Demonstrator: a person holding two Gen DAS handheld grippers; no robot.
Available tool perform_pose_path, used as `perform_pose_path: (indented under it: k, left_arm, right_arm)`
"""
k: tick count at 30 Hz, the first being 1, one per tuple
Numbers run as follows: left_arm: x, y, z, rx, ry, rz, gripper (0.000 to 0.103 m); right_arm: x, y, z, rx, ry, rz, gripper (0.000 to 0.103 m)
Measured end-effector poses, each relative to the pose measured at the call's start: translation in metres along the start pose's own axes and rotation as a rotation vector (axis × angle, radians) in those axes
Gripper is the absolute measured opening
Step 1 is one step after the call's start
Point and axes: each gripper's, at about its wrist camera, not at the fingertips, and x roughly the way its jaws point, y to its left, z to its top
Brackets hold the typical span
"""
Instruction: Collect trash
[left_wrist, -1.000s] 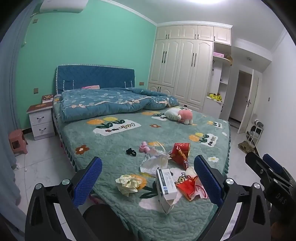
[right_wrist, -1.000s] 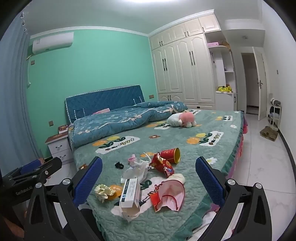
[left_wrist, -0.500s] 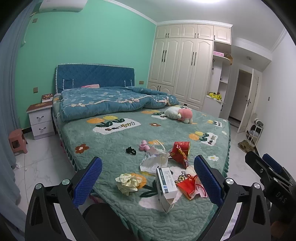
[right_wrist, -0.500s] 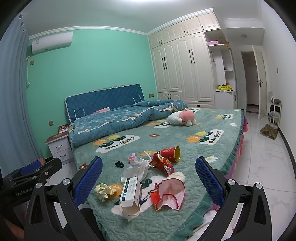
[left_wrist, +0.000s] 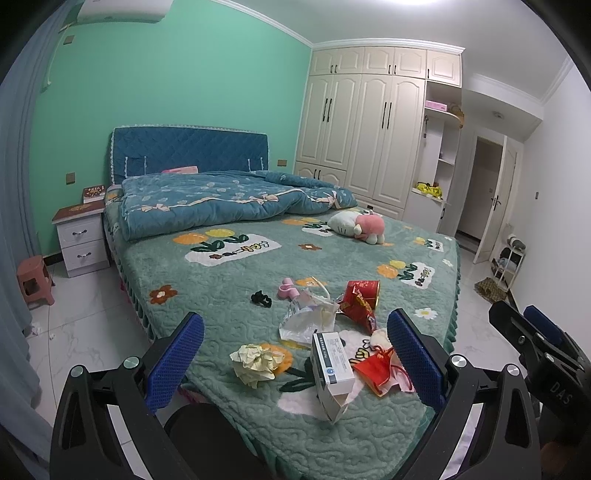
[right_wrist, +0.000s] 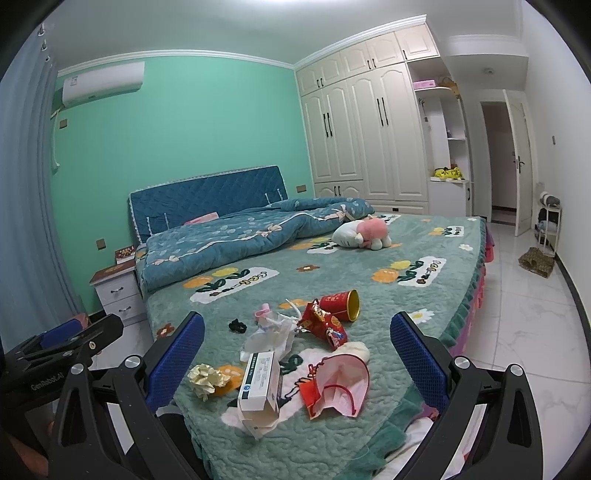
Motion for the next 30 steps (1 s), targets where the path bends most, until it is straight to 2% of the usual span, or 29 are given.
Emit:
perform_pose_path:
  k: [30]
  left_arm:
    - [0.0035, -0.0004, 0.0007, 0.005, 0.008, -0.002, 0.097]
  right_arm:
    - [0.0049, -0.0011, 0.0015, 0.006, 0.013, 0.003, 0.098]
